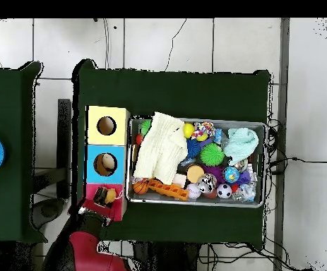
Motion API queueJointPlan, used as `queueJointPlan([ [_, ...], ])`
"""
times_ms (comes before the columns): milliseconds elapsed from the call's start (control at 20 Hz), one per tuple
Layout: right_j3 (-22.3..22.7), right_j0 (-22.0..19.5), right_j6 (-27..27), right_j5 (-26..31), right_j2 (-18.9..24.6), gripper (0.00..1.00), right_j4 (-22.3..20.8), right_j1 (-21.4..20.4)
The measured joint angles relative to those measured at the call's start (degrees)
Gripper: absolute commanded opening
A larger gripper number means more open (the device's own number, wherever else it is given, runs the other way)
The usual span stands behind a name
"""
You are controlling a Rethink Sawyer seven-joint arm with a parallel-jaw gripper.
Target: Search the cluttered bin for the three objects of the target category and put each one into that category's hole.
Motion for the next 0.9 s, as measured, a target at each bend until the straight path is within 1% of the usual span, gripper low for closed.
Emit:
queueJointPlan([
  [450, 3.1, 1.5, 0.0, 0.0, 0.3, 0.00, 0.0, -0.3],
  [900, 3.9, 1.6, 0.0, -0.3, 1.5, 0.00, 0.0, 0.3],
])
